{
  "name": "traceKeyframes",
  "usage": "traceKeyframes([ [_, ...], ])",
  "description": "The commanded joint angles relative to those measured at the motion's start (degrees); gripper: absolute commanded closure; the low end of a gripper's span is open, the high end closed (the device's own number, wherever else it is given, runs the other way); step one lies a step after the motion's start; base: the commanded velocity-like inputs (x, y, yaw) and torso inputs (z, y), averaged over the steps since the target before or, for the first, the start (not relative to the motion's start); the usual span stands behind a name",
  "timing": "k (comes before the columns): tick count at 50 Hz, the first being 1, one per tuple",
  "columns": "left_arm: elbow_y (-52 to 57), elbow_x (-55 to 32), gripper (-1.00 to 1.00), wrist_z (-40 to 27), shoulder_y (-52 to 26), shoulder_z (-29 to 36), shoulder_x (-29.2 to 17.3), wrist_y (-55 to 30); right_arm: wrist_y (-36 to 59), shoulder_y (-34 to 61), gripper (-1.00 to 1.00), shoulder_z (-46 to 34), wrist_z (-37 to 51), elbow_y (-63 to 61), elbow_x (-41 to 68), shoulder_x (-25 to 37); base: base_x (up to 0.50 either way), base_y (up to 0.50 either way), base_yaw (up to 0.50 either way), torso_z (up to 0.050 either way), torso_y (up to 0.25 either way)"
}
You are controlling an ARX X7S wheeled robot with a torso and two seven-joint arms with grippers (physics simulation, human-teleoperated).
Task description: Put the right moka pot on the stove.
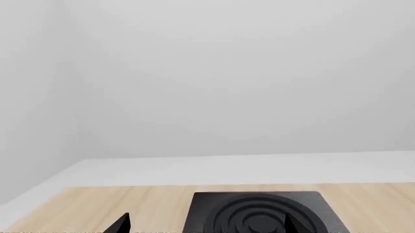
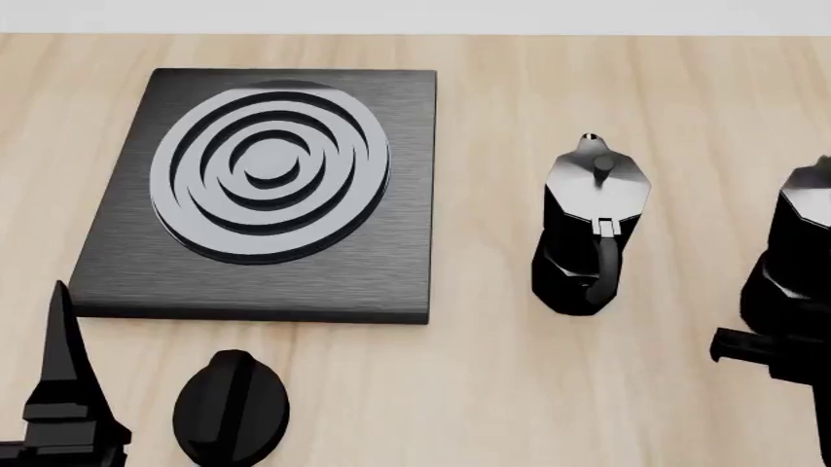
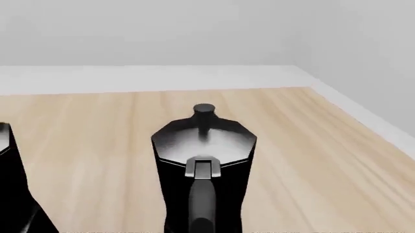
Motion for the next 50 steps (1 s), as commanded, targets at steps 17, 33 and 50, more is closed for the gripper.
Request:
traceKeyframes([
  [17,-0.2,0.0,-1.00,-0.4,-0.1,0.5,-0.4,0.1,0.3,-21.9,1.00,10.6,3.6,-28.8,5.8,3.3,0.00,0.00,0.00,0.000,0.000],
  [33,-0.6,0.2,-1.00,-0.5,-0.3,0.9,-0.6,0.1,-3.2,-33.2,1.00,14.5,4.2,-38.8,5.1,3.3,0.00,0.00,0.00,0.000,0.001],
  [50,-0.8,0.4,-1.00,-0.8,-0.2,1.2,-0.8,0.3,-4.6,-41.9,1.00,18.6,4.4,-51.0,6.6,3.9,0.00,0.00,0.00,0.000,0.001],
])
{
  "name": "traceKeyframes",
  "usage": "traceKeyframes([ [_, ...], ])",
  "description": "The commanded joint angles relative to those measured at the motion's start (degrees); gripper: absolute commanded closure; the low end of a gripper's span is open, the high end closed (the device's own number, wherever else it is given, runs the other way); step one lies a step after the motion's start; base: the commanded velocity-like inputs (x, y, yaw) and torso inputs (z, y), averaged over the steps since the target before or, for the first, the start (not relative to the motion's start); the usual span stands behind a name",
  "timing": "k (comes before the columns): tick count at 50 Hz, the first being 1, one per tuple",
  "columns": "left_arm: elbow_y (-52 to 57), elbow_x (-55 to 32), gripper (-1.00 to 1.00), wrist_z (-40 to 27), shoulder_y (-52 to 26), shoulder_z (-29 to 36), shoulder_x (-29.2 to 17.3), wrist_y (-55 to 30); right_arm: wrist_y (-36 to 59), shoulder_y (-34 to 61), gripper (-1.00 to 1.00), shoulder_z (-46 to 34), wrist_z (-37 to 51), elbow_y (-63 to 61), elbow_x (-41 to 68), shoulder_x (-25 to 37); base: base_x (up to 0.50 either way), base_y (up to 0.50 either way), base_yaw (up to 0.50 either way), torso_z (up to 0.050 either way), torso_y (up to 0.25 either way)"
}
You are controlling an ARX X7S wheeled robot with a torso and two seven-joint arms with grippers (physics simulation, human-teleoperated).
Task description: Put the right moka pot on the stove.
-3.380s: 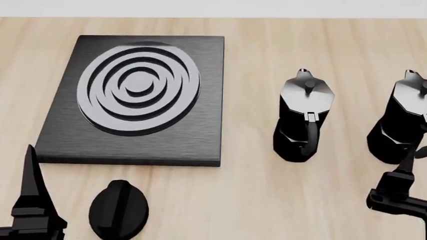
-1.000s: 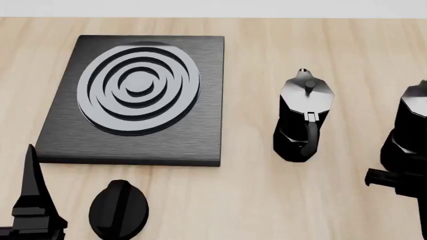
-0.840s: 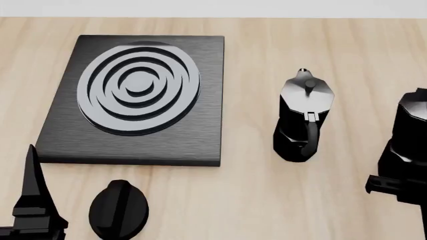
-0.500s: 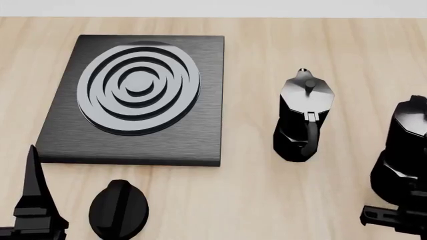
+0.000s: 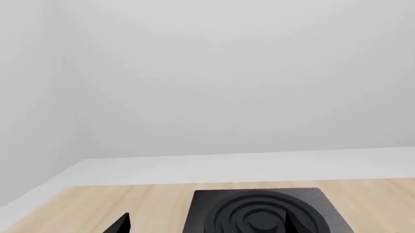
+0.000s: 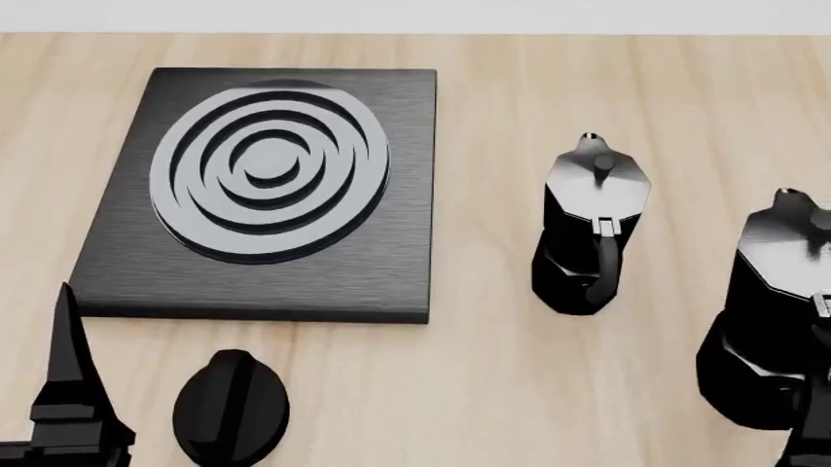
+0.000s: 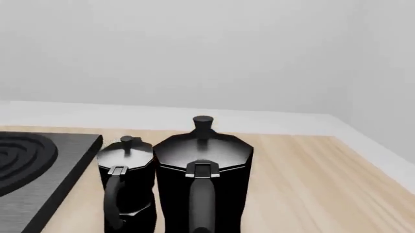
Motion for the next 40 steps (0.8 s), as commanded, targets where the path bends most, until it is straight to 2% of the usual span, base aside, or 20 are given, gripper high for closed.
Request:
traceKeyframes([
  [1,0.1,0.0,-1.00,-0.2,-0.1,0.2,-0.1,-0.3,-1.1,-5.0,1.00,3.0,0.0,-8.4,-0.6,0.5,0.00,0.00,0.00,0.000,0.000],
  [20,0.0,-0.2,-1.00,-0.4,0.2,0.2,-0.3,0.3,-0.8,-6.1,1.00,-2.0,-0.7,-15.6,-2.4,1.0,0.00,0.00,0.00,0.000,0.001],
  [40,-0.1,-0.6,-1.00,-0.4,0.3,0.2,-0.6,0.9,1.6,1.1,1.00,-12.2,-1.7,-16.3,-4.4,-0.1,0.00,0.00,0.00,0.000,0.001],
])
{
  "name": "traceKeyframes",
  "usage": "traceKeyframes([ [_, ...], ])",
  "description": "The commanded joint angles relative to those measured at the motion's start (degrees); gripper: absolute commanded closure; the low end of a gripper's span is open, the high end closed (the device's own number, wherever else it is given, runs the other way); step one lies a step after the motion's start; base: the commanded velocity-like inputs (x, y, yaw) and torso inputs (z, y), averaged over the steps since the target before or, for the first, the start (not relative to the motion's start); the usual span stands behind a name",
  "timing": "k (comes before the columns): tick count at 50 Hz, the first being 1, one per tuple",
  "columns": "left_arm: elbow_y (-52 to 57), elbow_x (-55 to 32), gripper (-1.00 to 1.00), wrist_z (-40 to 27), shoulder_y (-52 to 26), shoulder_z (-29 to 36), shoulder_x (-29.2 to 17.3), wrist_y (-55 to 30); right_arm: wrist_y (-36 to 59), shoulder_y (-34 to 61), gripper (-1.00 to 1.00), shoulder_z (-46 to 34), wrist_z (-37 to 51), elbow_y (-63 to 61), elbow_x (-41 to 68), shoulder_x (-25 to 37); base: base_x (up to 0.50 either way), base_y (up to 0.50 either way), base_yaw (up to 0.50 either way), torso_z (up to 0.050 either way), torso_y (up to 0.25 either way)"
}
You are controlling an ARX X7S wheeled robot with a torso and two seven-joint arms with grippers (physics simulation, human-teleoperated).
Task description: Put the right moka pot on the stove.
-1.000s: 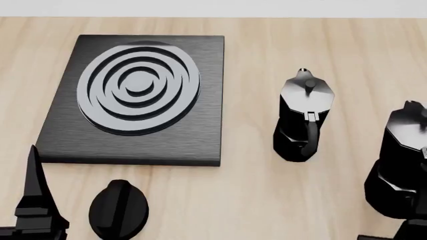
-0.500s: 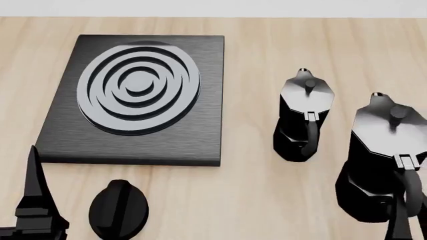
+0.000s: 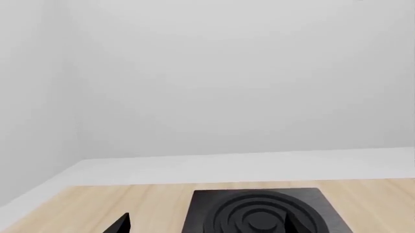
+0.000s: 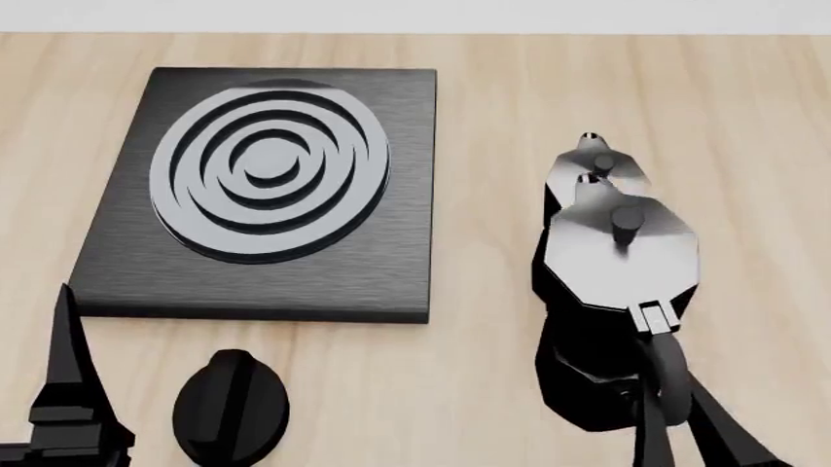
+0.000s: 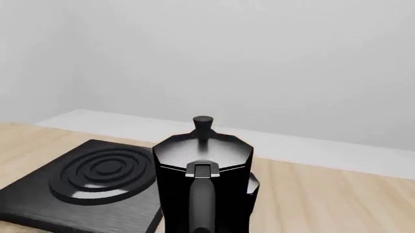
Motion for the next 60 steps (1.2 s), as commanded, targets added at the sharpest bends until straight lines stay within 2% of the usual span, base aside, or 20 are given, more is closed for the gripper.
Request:
traceKeyframes([
  [1,-0.1,-0.3,-1.00,0.0,0.1,0.0,-0.1,0.4,1.5,4.7,1.00,-4.8,-0.6,-1.3,-2.1,-0.5,0.00,0.00,0.00,0.000,0.000],
  [29,-0.5,-1.0,-1.00,0.0,-0.1,0.1,-0.3,0.6,9.2,21.2,1.00,-17.6,-1.5,3.1,-3.7,-4.2,0.00,0.00,0.00,0.001,0.001],
  [50,-0.3,-1.7,-1.00,-0.5,-0.2,-0.2,-0.4,0.4,13.1,31.8,1.00,-23.8,-3.0,10.2,-4.5,-8.0,0.00,0.00,0.00,0.000,0.001],
  [60,-0.3,-1.7,-1.00,-0.6,-0.3,0.0,-0.6,0.4,14.1,36.6,1.00,-24.4,-3.8,14.4,-3.4,-10.2,0.00,0.00,0.00,0.001,0.001],
])
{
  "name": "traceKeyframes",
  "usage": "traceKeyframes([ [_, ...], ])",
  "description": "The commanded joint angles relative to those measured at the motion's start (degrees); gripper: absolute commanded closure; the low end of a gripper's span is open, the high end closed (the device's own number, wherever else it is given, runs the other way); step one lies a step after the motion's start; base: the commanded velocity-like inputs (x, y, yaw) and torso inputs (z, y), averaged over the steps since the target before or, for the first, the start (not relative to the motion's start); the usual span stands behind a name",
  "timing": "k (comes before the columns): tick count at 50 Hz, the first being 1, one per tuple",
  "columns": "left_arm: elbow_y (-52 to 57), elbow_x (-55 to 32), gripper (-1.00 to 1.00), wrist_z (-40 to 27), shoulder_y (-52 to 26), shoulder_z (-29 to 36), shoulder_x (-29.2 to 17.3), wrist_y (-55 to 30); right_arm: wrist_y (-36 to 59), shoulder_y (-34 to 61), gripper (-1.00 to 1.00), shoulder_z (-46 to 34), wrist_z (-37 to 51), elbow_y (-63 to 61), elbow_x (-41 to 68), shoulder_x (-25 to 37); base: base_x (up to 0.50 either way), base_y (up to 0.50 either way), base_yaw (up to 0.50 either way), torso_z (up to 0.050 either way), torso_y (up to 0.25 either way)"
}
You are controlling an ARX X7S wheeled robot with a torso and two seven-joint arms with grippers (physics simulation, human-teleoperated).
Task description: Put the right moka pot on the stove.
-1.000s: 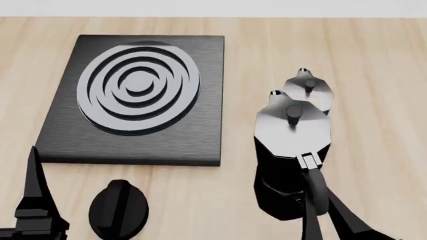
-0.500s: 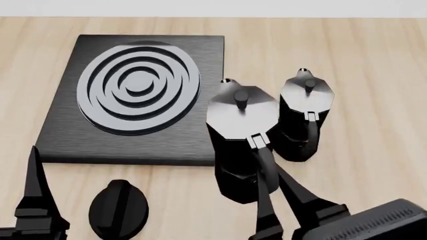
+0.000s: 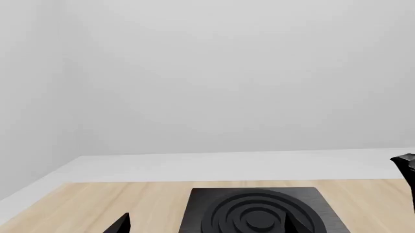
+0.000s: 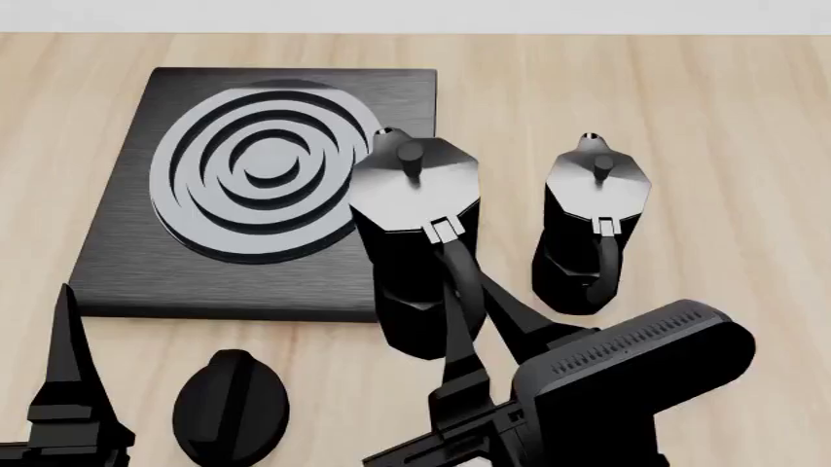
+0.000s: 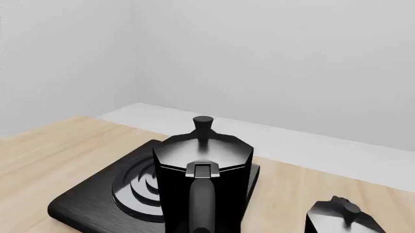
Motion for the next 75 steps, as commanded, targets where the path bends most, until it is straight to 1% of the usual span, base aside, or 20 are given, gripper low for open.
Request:
traceKeyframes([
  [1,-0.2,0.1,-1.00,-0.1,0.1,0.2,-0.1,0.4,1.1,5.9,1.00,-1.1,-1.0,3.3,-0.8,-2.4,0.00,0.00,0.00,0.000,0.000],
  [5,-0.1,0.3,-1.00,0.0,0.2,0.4,-0.3,0.5,2.2,8.9,1.00,-2.2,-1.3,5.0,-1.0,-3.3,0.00,0.00,0.00,0.000,0.000],
  [6,0.2,0.2,-1.00,-0.2,0.0,0.4,-0.3,0.1,4.2,10.6,1.00,-2.0,-0.9,4.6,0.1,-3.4,0.00,0.00,0.00,0.000,0.000],
  [7,0.2,0.3,-1.00,-0.1,0.1,0.4,-0.4,0.4,2.2,10.0,1.00,-2.7,-1.7,6.0,-1.2,-3.8,0.00,0.00,0.00,0.000,0.010],
  [8,0.1,0.3,-1.00,-0.1,0.2,0.3,-0.4,0.6,4.9,12.3,1.00,-2.6,-1.0,5.4,0.1,-4.1,0.00,0.00,0.00,0.000,0.000],
  [10,0.1,0.1,-1.00,-0.1,0.0,0.4,-0.4,0.3,2.0,11.2,1.00,-3.7,-2.1,7.6,-1.9,-4.5,0.00,0.00,0.00,0.000,0.000],
  [12,-0.1,0.4,-1.00,-0.1,0.1,0.6,-0.4,0.5,5.4,14.3,1.00,-3.1,-1.5,7.1,0.3,-4.9,0.00,0.00,0.00,0.000,0.000],
  [16,0.0,0.4,-1.00,-0.2,0.2,0.6,-0.5,0.6,5.8,16.1,1.00,-2.6,-2.0,8.6,1.6,-5.7,0.00,0.00,0.00,0.000,0.000],
  [32,-0.1,0.0,-1.00,-0.3,0.4,0.3,-0.5,1.5,5.1,22.3,1.00,-6.5,-4.0,16.0,-1.2,-8.7,0.00,0.00,0.00,0.001,0.001],
  [43,0.0,-0.5,-1.00,-0.2,0.5,0.2,-0.6,1.9,4.3,25.3,1.00,-8.4,-4.6,20.2,-2.7,-11.0,0.00,0.00,0.00,0.000,0.001],
  [60,-0.1,-0.5,-1.00,-0.2,0.1,0.8,-0.9,1.3,-0.8,29.0,1.00,-10.3,-7.5,31.7,-4.5,-15.3,0.00,0.00,0.00,0.000,0.001],
  [69,0.3,-0.7,-1.00,-0.2,0.0,0.8,-1.2,1.2,-1.7,30.9,1.00,-11.8,-8.2,35.5,-5.5,-17.0,0.00,0.00,0.00,0.001,0.001],
  [75,0.1,-0.6,-1.00,-0.2,0.2,0.9,-1.2,1.6,-3.5,32.9,1.00,-12.5,-9.1,40.4,-6.4,-18.5,0.00,0.00,0.00,0.000,0.002],
])
